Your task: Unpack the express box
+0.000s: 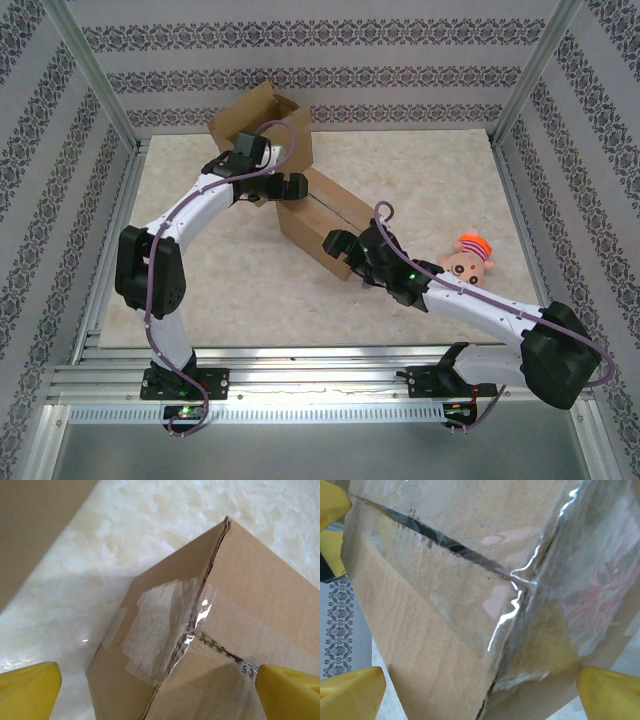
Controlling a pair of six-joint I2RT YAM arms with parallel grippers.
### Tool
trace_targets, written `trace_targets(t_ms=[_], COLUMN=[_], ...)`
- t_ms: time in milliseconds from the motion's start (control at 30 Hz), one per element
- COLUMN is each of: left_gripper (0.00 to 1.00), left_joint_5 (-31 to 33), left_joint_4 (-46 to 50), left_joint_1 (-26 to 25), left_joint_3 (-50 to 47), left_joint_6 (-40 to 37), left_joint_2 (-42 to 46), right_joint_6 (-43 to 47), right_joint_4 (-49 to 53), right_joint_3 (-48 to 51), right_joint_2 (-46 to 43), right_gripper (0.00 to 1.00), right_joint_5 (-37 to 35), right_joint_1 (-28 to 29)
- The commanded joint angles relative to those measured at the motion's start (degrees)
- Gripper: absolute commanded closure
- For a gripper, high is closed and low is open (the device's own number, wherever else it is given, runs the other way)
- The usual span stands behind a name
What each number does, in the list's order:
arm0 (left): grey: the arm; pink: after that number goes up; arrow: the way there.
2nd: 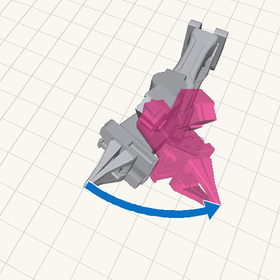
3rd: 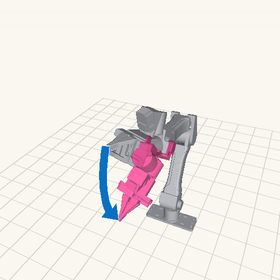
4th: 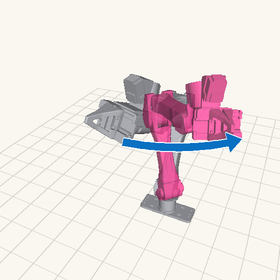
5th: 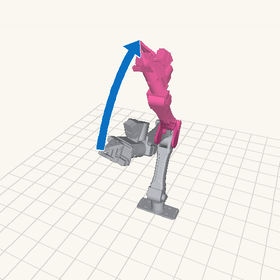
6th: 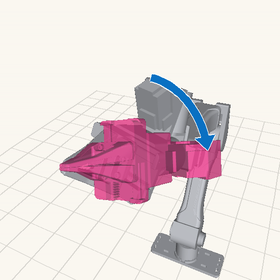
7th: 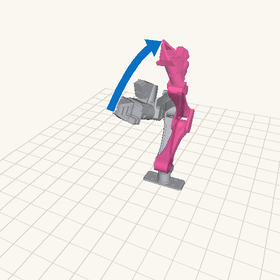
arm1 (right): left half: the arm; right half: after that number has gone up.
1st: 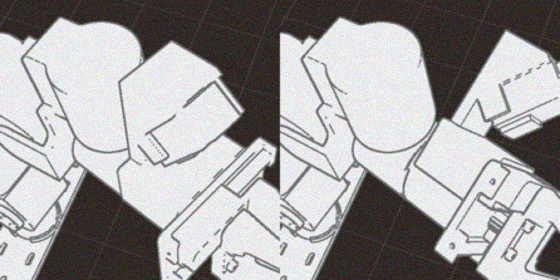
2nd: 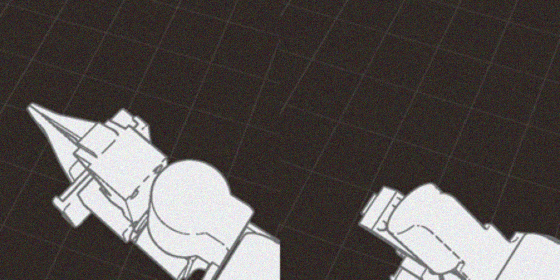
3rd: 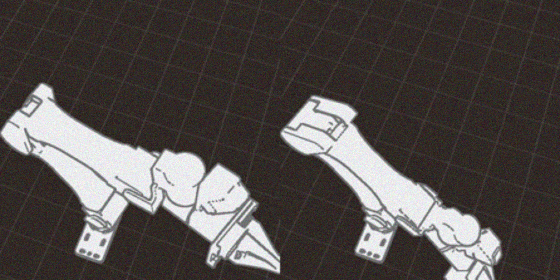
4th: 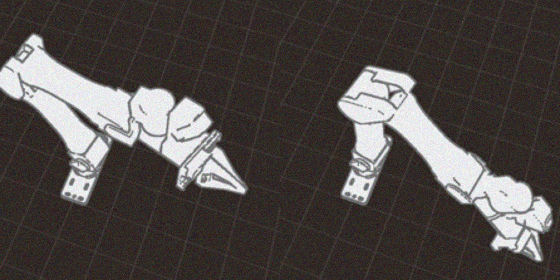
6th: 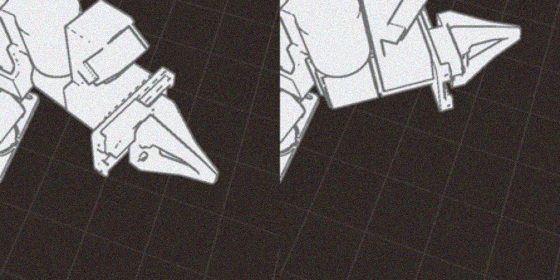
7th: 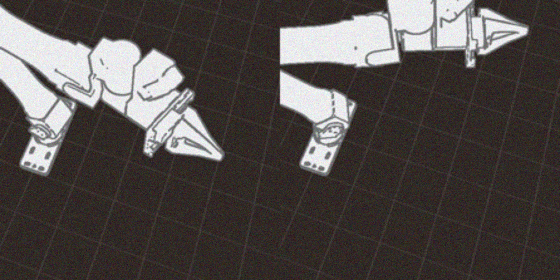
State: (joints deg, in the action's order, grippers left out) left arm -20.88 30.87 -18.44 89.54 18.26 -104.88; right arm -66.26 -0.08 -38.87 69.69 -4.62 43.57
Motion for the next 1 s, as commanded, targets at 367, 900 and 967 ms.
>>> trace_targets(t_ms=[367, 900, 967], left_gripper=[0.0, 0.0, 0.0], left_joint_5=[6.5, 6.5, 6.6], left_joint_4=[-2.9, -0.5, -0.3], left_joint_1=[-0.6, -0.6, -0.6], left_joint_3=[-3.2, -8.5, -8.5], left_joint_6=[-0.5, 0.5, 0.6], left_joint_2=[13.5, 20.3, 20.1], right_joint_6=[2.5, 8.4, 8.6], right_joint_4=[-1.2, 0.6, 1.5], right_joint_3=[-2.8, -10.7, -10.9], right_joint_2=[0.1, 7.4, 6.9], right_gripper=[0.02, 0.02, 0.02], right_joint_5=[4.5, 5.3, 4.9], right_joint_1=[1.5, 0.2, 0.1])
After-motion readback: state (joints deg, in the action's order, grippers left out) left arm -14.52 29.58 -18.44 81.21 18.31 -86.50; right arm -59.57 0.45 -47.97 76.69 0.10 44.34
